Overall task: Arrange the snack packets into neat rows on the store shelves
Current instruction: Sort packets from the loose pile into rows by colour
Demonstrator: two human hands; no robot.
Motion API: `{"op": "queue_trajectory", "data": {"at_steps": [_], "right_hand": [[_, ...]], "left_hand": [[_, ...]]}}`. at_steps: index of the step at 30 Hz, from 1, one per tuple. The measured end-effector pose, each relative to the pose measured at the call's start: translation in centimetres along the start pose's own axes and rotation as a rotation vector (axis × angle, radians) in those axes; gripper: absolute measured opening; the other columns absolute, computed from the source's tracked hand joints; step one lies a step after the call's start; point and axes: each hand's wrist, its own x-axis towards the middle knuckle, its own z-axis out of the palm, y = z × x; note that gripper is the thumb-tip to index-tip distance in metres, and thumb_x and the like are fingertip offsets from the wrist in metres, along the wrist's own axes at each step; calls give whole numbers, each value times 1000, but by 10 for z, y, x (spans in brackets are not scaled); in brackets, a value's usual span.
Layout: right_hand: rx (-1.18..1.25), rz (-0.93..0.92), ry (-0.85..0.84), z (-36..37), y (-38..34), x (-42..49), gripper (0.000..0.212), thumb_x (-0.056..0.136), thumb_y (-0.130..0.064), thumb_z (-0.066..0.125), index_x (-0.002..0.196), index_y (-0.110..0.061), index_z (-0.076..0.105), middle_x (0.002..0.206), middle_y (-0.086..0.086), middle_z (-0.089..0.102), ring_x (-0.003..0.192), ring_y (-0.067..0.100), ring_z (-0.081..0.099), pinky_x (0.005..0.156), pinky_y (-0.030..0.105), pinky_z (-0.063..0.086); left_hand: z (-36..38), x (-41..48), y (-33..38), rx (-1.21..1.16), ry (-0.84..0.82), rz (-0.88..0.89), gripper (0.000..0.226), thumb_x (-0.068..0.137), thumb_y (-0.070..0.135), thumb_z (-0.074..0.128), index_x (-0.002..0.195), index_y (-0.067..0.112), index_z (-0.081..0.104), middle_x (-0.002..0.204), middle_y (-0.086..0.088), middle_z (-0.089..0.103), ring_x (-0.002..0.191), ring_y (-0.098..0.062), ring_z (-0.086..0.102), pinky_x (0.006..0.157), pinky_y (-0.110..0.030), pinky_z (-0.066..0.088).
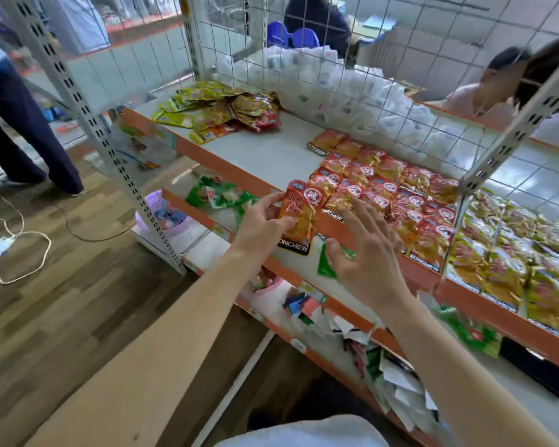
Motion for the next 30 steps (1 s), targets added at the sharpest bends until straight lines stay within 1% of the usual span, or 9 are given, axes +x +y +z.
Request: {"op": "queue_trajectory", "data": {"at_steps": [2,6,10,15,19,21,25,27,30], "right_hand": [[-6,2,14,0,-1,5,58,97,-36,59,151,-32,37,165,-14,16,152,9,6,120,45,0],[-25,35,16,2,1,19,58,97,-37,59,151,-31,37,165,-12,16,152,9,6,119,43,-1],[-26,48,6,14,6,43,59,97,-37,59,152,-29,37,165,-10,17,152,11,7,119,43,1],[-32,50,8,31,15,82,59,97,-36,59,152,-28,38,165,-8,18,153,14,7,119,46,2],[-34,81,40,41,30,112,57,96,-40,59,150,-30,40,164,-10,20,152,12,8,120,54,4],[-31,115,32,44,35,124,58,96,-41,59,150,-30,40,164,-11,19,153,12,7,120,55,5],[-31,104,13,45,40,142,56,97,-42,54,150,-33,39,165,-12,16,152,10,3,120,47,-2],[-47,105,8,48,44,147,56,98,-40,54,150,-33,37,165,-13,15,152,9,2,120,46,-3],[-47,119,2,54,49,153,56,98,-40,54,150,-33,38,165,-13,14,153,10,2,121,49,-1]], "left_hand": [[-2,5,1,-17,-20,3,47,89,1,65,131,24,58,101,1,77,98,-19,73,98,-46,55],[-3,20,4,-23,-52,20,45,91,-1,62,128,26,58,102,4,77,100,-18,73,97,-45,55],[-9,40,7,-1,-39,61,52,91,-4,61,138,19,55,104,6,75,97,-12,73,89,-36,59],[-11,80,10,50,-46,62,55,92,-5,58,142,18,52,107,-3,74,95,-16,73,82,-32,59],[-3,113,13,99,-39,46,53,91,-3,58,138,22,52,101,-1,76,91,-18,74,88,-42,59],[1,125,15,145,-30,43,52,91,-1,58,135,27,53,101,1,76,90,-16,74,91,-43,58],[3,152,16,213,-18,95,52,92,5,58,133,36,53,105,0,73,93,-15,73,90,-43,58],[5,164,15,238,6,110,49,92,6,58,133,33,55,109,0,72,98,-16,72,91,-42,58],[9,178,9,292,14,133,39,93,7,60,127,26,61,120,0,68,116,-16,64,99,-43,54]]}}
